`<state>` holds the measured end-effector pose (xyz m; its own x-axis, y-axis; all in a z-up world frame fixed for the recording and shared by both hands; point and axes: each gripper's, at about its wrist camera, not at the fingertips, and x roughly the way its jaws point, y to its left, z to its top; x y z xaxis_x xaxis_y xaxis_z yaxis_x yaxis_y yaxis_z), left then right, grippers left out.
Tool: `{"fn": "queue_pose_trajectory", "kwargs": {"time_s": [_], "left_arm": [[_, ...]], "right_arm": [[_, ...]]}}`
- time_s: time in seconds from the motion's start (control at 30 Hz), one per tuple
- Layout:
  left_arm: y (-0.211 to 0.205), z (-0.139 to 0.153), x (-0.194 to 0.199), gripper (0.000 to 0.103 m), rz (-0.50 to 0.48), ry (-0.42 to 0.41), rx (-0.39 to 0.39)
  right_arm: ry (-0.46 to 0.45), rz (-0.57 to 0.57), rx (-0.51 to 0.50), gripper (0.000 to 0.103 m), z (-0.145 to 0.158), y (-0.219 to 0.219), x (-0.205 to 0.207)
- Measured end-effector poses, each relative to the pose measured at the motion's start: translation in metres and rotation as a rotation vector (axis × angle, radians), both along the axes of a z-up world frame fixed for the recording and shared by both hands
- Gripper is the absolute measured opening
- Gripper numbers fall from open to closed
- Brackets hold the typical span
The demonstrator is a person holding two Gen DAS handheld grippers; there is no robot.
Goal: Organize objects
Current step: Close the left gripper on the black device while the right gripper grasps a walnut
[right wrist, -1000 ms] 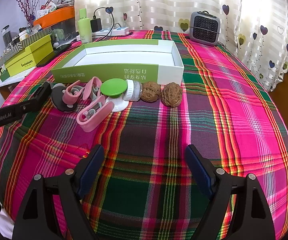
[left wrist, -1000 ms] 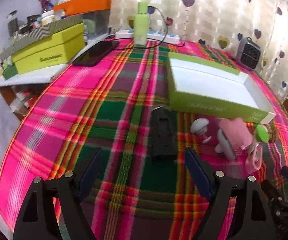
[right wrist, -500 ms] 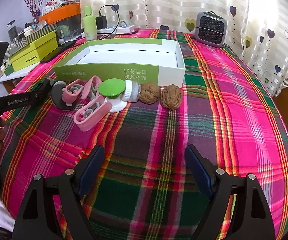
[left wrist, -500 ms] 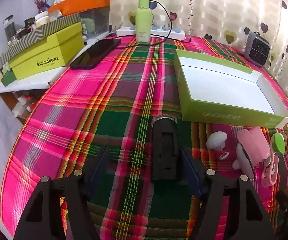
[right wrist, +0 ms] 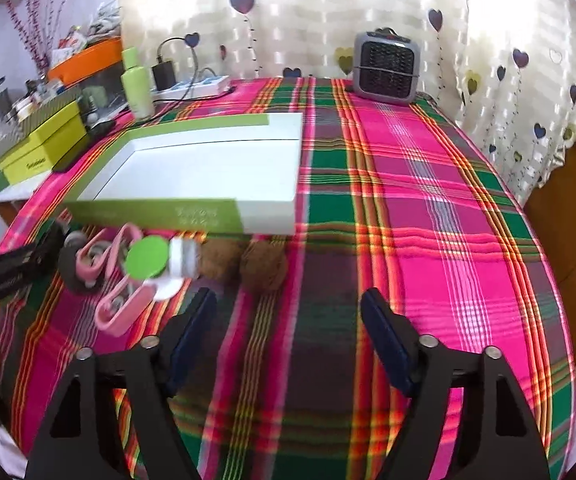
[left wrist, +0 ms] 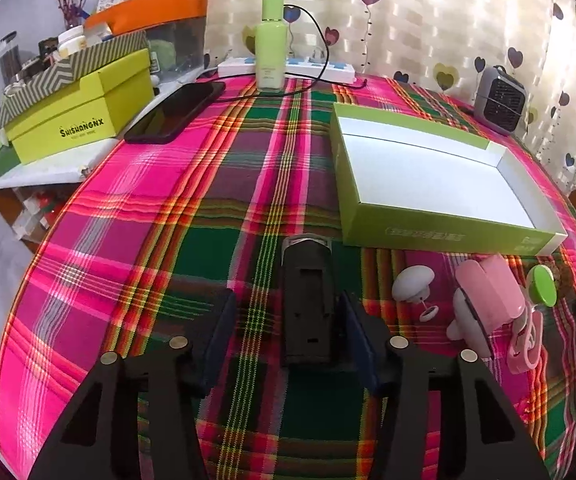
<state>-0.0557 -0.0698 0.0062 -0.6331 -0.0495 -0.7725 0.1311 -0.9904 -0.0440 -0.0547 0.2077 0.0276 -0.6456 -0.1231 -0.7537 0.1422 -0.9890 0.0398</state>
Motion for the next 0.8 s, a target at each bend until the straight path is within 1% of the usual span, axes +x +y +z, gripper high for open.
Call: {"fn": "queue_pose_trajectory", "kwargs": {"time_s": [0.1, 0.2, 0.3, 0.37, 0.47, 0.7, 0.8], "left_arm": [[0.000, 0.000, 0.001, 0.046, -0.007, 0.004, 0.011], [0.001, 0.000, 0.003, 0.043, -0.015, 0.007, 0.015], [0.003, 0.000, 0.004, 0.039, -0.026, 0.011, 0.022], [0.004, 0.000, 0.005, 0.038, -0.031, 0.014, 0.023], [0.005, 0.001, 0.006, 0.036, -0.040, 0.017, 0.032], [0.008, 0.001, 0.006, 0.036, -0.051, 0.016, 0.028], [0.008, 0.001, 0.006, 0.036, -0.050, 0.017, 0.033]], "right_arm": [[-0.006, -0.030, -0.009, 0.063, -0.003, 0.004, -0.009], [-0.012, -0.018, -0.029, 0.059, -0.004, 0.004, -0.013], [-0.008, 0.000, -0.028, 0.057, -0.004, 0.003, -0.014], [-0.010, 0.012, -0.031, 0.056, -0.004, 0.001, -0.016], [-0.011, 0.027, -0.036, 0.052, -0.004, -0.002, -0.020], [-0.036, 0.040, -0.082, 0.043, -0.008, 0.000, -0.032], [-0.049, 0.040, -0.077, 0.039, -0.013, -0.001, -0.035]]}}
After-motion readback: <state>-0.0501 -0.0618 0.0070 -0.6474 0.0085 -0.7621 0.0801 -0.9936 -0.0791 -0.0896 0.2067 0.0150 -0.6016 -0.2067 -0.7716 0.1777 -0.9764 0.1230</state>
